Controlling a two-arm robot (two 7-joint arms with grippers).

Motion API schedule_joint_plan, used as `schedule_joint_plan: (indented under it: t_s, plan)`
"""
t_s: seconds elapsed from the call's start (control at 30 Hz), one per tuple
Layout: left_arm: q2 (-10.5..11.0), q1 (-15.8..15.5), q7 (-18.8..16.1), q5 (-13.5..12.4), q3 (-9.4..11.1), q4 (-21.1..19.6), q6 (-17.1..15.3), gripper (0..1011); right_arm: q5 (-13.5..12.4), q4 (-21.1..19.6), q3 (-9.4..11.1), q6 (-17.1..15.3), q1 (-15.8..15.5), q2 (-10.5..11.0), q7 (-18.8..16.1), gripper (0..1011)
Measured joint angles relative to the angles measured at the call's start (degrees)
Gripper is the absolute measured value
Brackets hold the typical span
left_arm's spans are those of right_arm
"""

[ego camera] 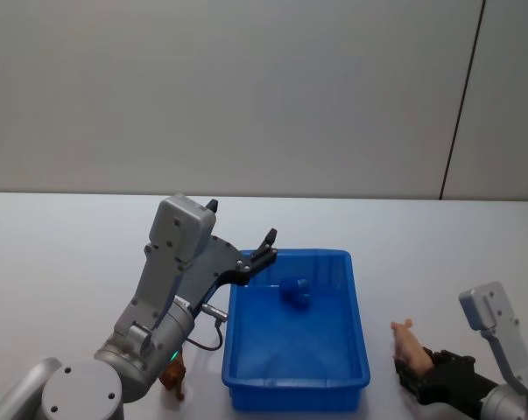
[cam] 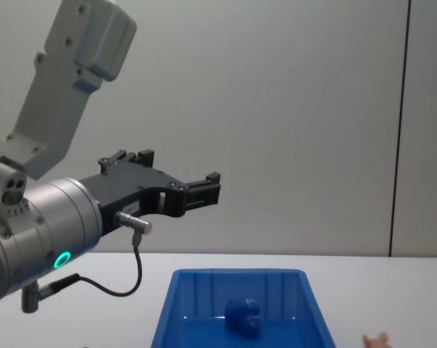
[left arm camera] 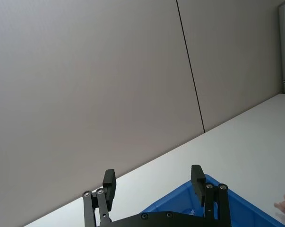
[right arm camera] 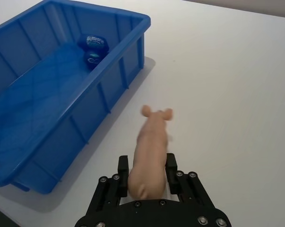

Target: Pick up the two dolls from the table and place them into the box.

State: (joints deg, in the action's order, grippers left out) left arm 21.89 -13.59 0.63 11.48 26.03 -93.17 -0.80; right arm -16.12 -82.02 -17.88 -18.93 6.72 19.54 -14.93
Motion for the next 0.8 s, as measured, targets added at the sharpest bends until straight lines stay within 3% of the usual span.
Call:
schedule_joint_plan:
  t_s: [0.17, 0.4, 0.8]
  plan:
    - [0.00, 0.00, 0.00, 0.00, 0.00, 0.00, 0.00, 1001, -0.04, -0.13, -0.02, 0.38, -0.16, -0.19, 1.61, 380]
    - [0.00, 0.00, 0.00, 0.00, 0.00, 0.00, 0.00, 1001, 0.00, -0.83, 0.06, 1.87, -0.46, -0.25, 3.31, 380]
    - [0.00, 0.00, 0.00, 0.00, 0.00, 0.00, 0.00, 1001, 1.01, -3.97, 0.58, 7.44, -0.81, -0.10, 5.43, 380]
